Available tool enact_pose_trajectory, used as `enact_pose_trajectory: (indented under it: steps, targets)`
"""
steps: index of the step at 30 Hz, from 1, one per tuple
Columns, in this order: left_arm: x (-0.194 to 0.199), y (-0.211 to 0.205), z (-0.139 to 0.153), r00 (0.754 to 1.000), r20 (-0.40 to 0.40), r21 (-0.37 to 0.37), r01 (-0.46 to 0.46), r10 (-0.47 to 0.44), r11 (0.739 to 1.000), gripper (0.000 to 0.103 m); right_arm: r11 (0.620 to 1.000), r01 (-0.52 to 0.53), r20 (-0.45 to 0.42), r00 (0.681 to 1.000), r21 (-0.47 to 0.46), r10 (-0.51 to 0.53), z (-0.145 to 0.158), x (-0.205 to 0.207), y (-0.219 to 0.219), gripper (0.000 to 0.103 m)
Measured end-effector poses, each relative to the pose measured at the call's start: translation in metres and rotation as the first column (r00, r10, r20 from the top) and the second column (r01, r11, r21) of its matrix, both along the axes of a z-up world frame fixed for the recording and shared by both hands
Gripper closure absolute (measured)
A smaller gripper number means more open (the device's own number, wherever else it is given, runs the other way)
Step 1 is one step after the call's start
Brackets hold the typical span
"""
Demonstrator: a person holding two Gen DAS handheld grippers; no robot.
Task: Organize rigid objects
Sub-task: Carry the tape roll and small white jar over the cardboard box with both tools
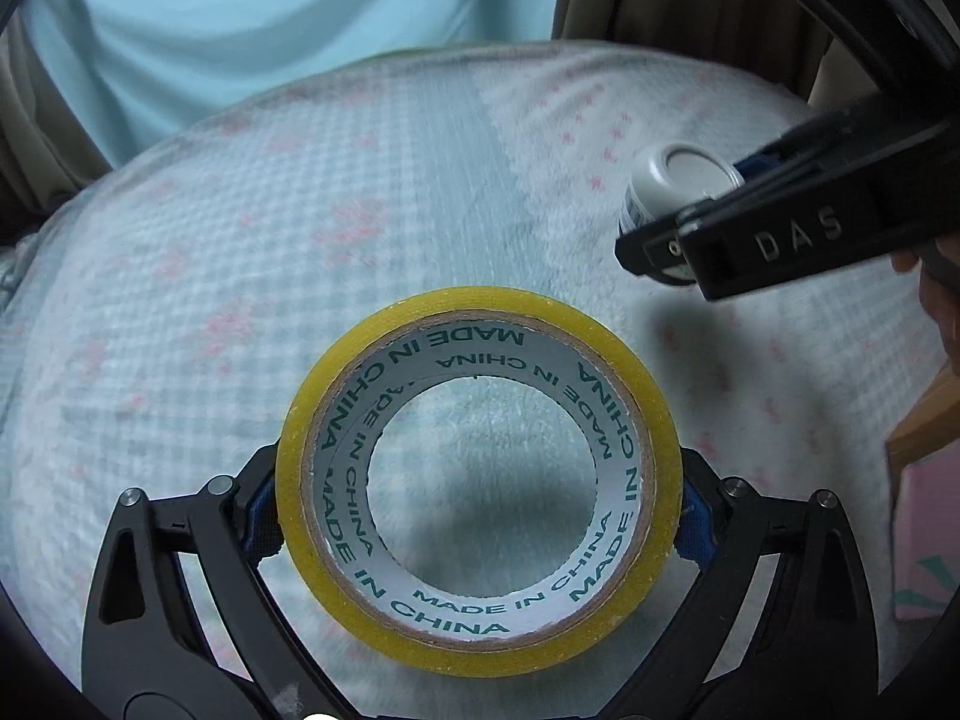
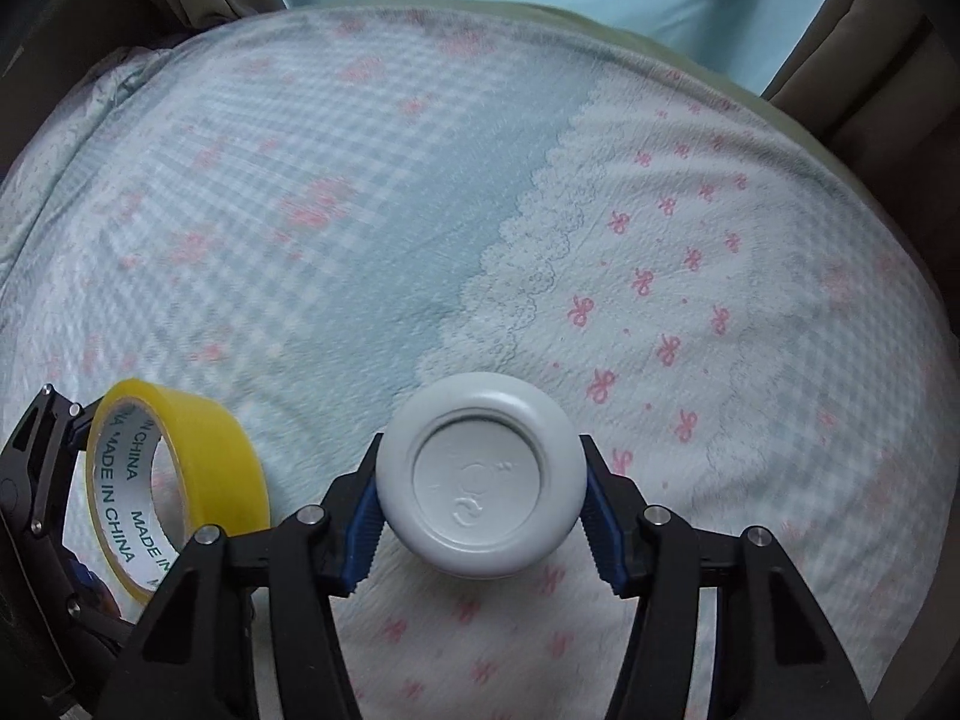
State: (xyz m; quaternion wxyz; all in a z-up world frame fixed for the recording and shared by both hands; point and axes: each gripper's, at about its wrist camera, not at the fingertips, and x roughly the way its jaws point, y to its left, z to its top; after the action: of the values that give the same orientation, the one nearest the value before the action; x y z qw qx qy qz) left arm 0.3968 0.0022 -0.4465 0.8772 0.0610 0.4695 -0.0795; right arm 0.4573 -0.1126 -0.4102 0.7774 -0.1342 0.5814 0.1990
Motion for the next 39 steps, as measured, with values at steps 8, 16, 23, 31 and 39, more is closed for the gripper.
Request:
enact_pose_trajectory:
  steps: [8, 16, 23, 31, 39]
  targets:
    - [-0.048, 0.01, 0.081, 1.0, 0.011, -0.032, 0.015, -0.014, 0.999, 0.006, 0.997, 0.052, 0.023, 0.998, 0.054, -0.054, 0.077, -0.068, -0.003, 0.05]
    - [-0.123, 0.026, 0.175, 0.998, 0.01, -0.045, 0.055, -0.055, 0.997, 0.006, 0.987, 0.126, 0.014, 0.992, 0.103, -0.128, 0.167, -0.158, -0.01, 0.05]
    - [-0.182, 0.028, 0.229, 0.996, 0.023, -0.034, 0.092, -0.091, 0.995, 0.006, 0.968, 0.205, 0.014, 0.978, 0.145, -0.21, 0.212, -0.228, -0.034, 0.05]
    - [-0.213, -0.005, 0.262, 0.994, 0.029, -0.058, 0.105, -0.103, 0.993, 0.006, 0.933, 0.305, 0.013, 0.95, 0.191, -0.313, 0.231, -0.288, -0.096, 0.05]
    - [-0.219, -0.092, 0.273, 0.995, -0.004, -0.115, 0.099, -0.1, 0.988, 0.006, 0.912, 0.368, -0.004, 0.928, 0.184, -0.374, 0.228, -0.32, -0.2, 0.05]
